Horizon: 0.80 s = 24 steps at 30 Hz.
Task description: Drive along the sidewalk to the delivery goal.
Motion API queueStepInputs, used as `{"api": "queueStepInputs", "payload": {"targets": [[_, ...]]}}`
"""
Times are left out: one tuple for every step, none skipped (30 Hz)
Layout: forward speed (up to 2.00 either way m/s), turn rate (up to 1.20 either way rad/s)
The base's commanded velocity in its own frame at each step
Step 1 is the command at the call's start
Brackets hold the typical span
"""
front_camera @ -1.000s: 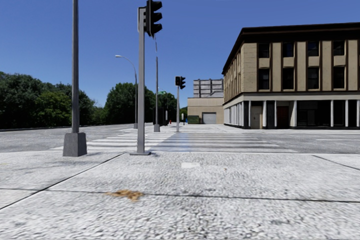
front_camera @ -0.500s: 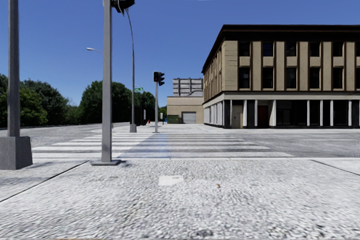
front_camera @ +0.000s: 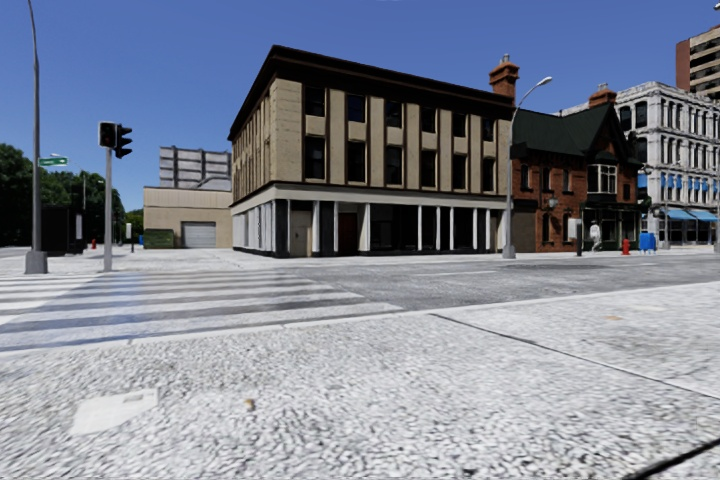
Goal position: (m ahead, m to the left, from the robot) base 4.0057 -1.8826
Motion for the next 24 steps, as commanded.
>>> {"api": "queueStepInputs", "payload": {"targets": [[1.46, 0.0], [1.54, 0.0], [1.62, 0.0], [1.62, 0.0], [1.67, 0.0], [1.7, 0.0], [1.72, 0.0], [1.78, 0.0], [1.84, 0.0], [1.84, 0.0], [1.87, -0.29], [1.92, -0.74], [1.95, -1.2], [2.0, -1.2], [2.0, -1.2], [2.0, -1.2], [2.0, -1.2], [2.0, -1.2], [2.0, -1.2], [2.0, -1.2], [2.0, -1.2], [2.0, -1.2], [2.0, -1.2], [2.0, -1.2]]}}
